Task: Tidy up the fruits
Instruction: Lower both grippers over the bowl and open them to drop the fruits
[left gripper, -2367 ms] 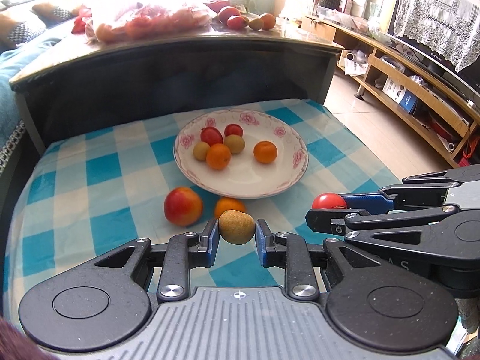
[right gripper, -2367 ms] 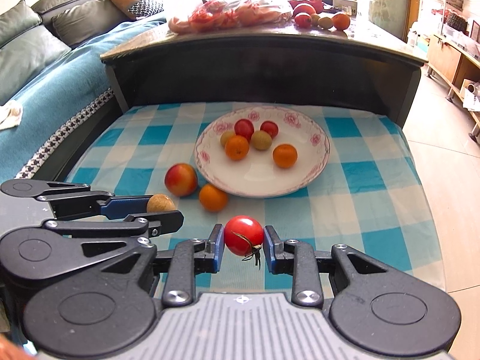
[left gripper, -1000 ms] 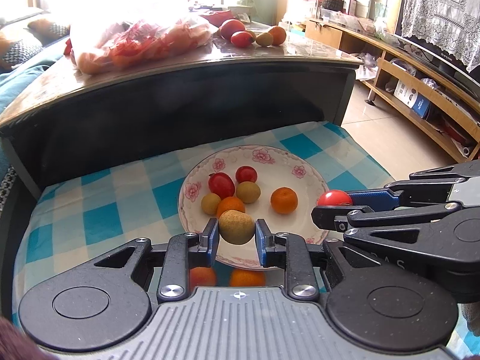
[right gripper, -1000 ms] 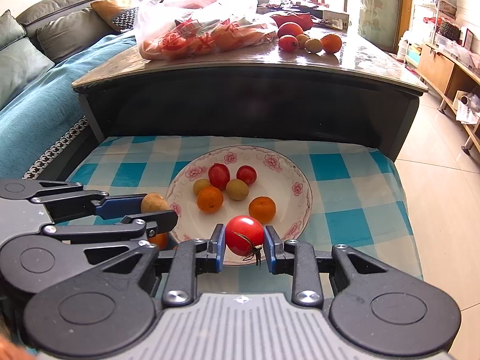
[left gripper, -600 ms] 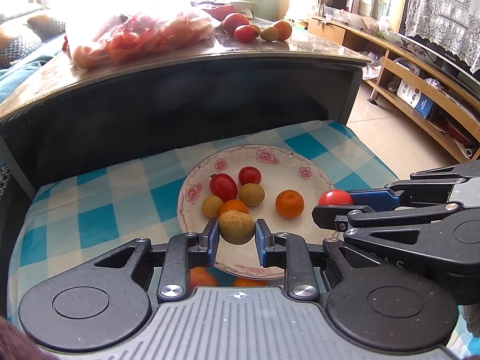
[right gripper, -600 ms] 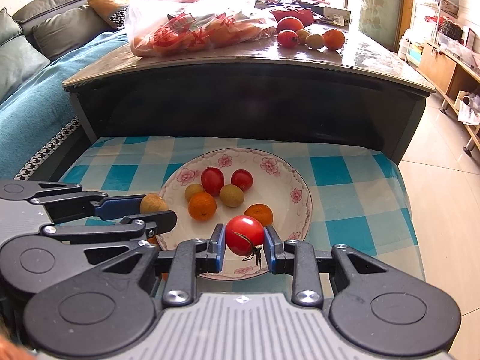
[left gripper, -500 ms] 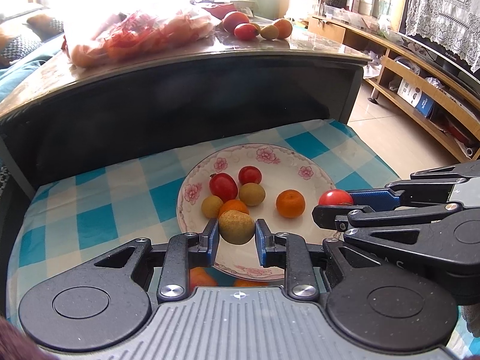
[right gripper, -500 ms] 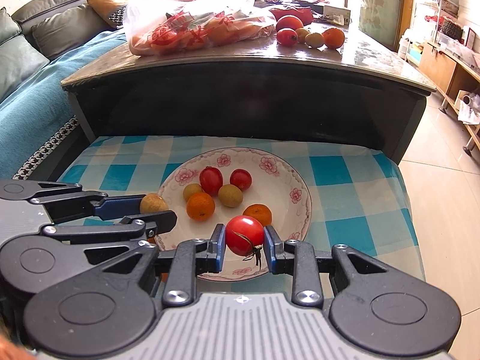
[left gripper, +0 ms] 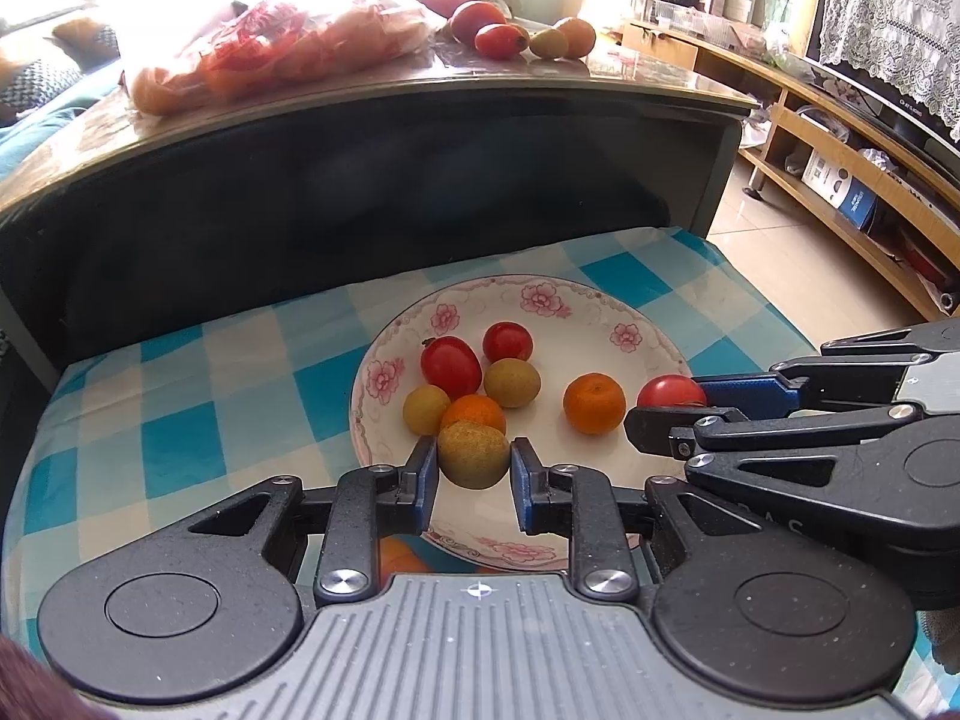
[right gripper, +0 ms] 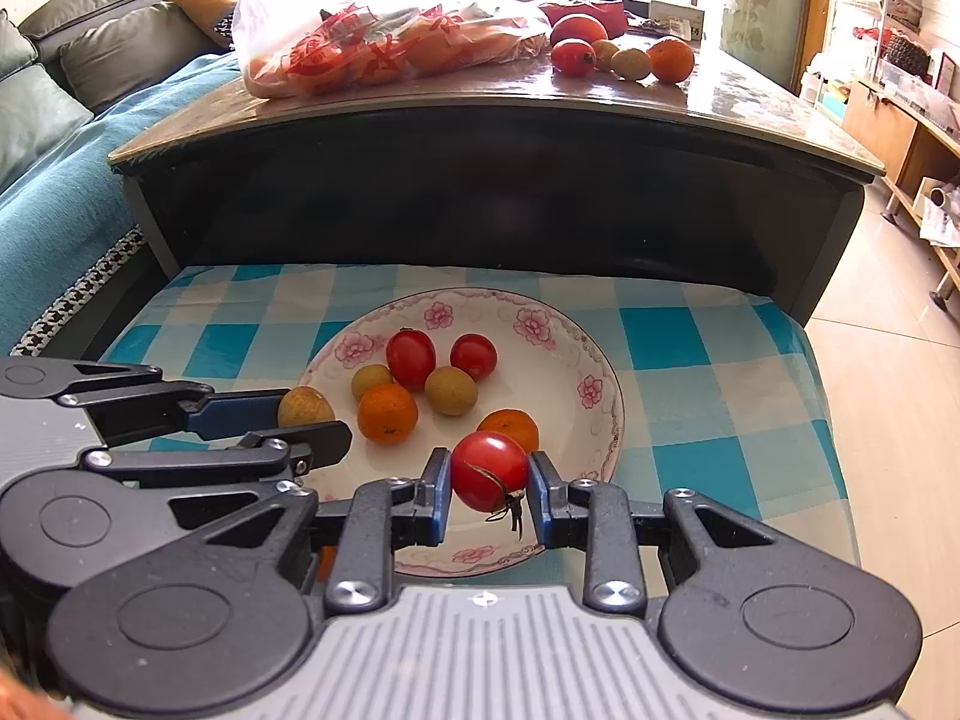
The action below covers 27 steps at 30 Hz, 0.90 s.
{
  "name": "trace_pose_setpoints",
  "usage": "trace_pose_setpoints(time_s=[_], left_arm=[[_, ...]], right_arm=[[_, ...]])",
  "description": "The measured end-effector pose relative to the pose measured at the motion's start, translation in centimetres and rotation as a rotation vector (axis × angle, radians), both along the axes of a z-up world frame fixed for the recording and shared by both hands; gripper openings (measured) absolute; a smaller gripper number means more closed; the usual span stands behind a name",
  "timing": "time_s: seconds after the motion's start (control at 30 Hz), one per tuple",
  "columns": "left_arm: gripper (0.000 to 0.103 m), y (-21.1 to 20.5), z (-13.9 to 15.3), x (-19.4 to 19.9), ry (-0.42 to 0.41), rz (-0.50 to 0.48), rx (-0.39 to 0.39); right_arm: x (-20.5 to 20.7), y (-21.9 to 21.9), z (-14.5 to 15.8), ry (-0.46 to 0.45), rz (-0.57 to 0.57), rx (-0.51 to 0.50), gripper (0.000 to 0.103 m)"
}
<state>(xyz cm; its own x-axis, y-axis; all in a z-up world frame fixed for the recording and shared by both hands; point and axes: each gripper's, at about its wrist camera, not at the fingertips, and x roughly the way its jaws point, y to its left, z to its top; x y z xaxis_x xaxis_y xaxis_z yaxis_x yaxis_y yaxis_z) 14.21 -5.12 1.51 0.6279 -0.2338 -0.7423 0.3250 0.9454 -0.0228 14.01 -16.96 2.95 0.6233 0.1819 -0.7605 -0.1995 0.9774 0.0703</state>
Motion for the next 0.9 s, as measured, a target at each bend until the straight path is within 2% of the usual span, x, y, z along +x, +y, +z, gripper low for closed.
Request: trace_pose_setpoints(time_s=[0.9], left_arm=[[0.031, 0.2, -2.4, 1.8, 0.045, 0.009, -0.012]], right_arm=[[2.5, -0.2, -2.6, 0.031, -0.007, 0.006, 0.031]])
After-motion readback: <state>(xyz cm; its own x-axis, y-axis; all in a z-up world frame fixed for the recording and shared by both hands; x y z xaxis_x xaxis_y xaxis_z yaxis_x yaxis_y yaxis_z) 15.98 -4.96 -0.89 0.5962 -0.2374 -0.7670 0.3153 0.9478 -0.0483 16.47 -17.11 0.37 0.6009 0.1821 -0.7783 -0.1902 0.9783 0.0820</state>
